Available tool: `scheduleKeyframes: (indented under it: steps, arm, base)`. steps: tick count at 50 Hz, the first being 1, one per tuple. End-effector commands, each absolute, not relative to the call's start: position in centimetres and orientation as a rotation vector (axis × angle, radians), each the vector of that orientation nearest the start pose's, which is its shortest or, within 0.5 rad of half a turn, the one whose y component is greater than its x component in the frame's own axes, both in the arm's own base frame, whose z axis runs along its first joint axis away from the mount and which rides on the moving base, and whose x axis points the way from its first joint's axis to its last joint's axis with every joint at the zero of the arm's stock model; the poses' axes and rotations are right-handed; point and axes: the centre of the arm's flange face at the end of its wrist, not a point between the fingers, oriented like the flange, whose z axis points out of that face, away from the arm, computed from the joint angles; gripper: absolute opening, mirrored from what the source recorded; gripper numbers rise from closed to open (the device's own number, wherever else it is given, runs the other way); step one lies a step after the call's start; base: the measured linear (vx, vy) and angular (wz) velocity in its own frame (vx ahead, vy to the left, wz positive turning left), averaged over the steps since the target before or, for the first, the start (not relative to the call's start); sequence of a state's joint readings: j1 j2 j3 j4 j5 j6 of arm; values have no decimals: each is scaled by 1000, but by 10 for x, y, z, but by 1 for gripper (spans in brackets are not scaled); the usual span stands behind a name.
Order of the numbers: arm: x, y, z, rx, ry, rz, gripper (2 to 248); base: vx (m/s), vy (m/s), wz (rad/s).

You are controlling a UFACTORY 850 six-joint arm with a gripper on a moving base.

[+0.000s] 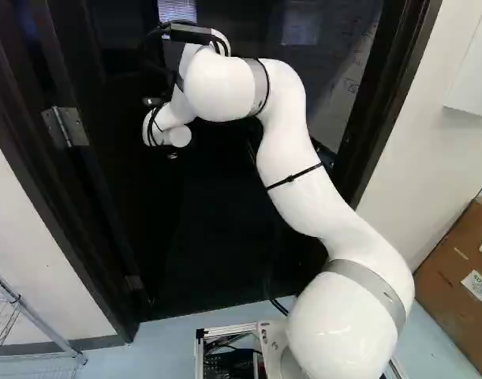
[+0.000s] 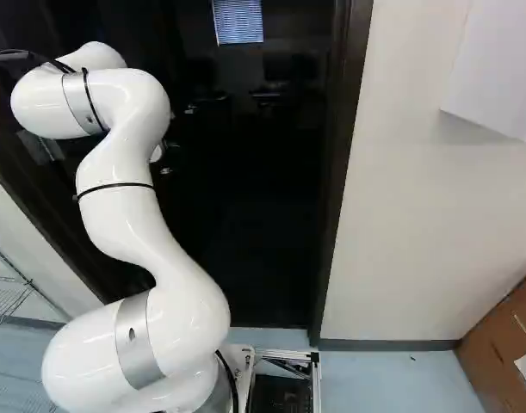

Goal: Open the door and move inside

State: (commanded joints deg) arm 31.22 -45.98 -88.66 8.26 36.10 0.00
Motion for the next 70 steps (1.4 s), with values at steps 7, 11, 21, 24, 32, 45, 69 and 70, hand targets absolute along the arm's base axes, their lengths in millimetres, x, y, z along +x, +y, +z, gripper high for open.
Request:
scheduleKeyframes:
  steps: [7, 11, 21, 24, 32, 45, 69, 70]
  arm:
    - [660, 401, 405, -2145, -415, -1724, 247]
    - [659, 407, 404, -2136, -432, -1725, 247]
    - [658, 422, 402, -2109, -489, -1727, 247]
    - [657, 427, 402, -2100, -508, -1727, 247]
    - [656, 439, 400, -2076, -557, -1729, 247]
    - [654, 455, 398, -2041, -634, -1733, 247]
    - [652, 459, 398, -2014, -718, -1736, 247]
    - [652, 459, 398, -2014, -718, -1736, 247]
  base:
    - [0, 0, 0]
    - [0, 0, 0]
    - [0, 0, 0]
    - [0, 0, 0]
    - [0, 0, 0]
    - [0, 0, 0]
    - [0, 0, 0]
    - [0, 0, 0]
